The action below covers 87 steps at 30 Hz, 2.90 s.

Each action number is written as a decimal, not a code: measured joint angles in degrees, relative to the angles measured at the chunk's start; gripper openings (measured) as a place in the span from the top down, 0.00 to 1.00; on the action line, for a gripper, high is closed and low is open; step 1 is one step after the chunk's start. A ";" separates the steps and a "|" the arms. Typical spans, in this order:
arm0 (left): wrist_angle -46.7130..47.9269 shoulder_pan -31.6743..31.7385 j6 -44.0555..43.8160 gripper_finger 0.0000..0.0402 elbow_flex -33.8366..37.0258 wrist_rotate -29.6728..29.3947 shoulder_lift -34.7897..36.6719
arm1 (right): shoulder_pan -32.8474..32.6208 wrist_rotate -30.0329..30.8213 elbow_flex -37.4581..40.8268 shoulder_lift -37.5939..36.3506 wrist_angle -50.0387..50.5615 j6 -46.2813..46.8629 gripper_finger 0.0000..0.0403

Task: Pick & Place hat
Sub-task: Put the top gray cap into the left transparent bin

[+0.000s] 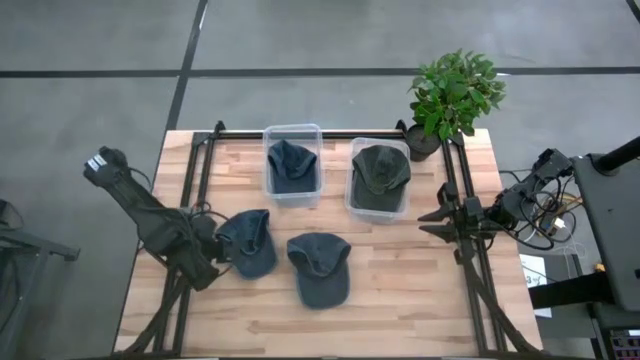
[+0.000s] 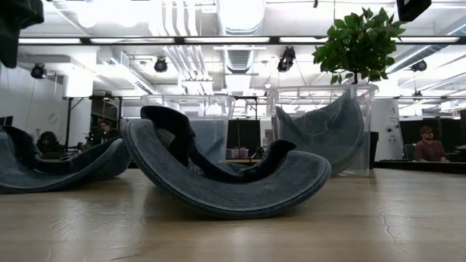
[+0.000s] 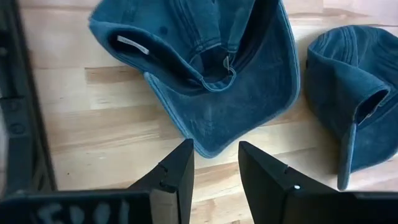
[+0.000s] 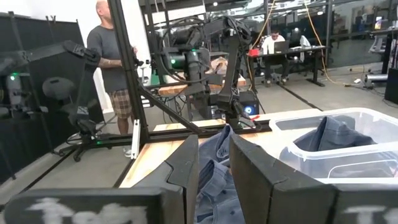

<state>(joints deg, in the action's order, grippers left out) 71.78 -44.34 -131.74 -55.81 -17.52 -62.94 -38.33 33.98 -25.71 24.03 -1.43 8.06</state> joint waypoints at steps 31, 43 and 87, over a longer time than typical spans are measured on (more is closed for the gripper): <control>-15.78 1.64 2.40 0.38 16.27 -0.28 0.29 | 0.01 -1.53 0.00 0.00 -0.16 0.95 0.79; -22.42 3.26 -2.58 0.38 24.68 -1.61 0.29 | 0.01 -1.50 0.00 -0.02 -0.52 0.95 0.79; 6.01 5.23 1.64 0.99 -1.94 -3.16 0.77 | 0.01 -1.40 0.00 -0.02 -0.55 0.93 0.79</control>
<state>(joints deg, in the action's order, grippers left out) 77.80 -39.11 -130.10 -57.74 -20.68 -62.18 -38.33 32.58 -25.71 24.02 -1.98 9.00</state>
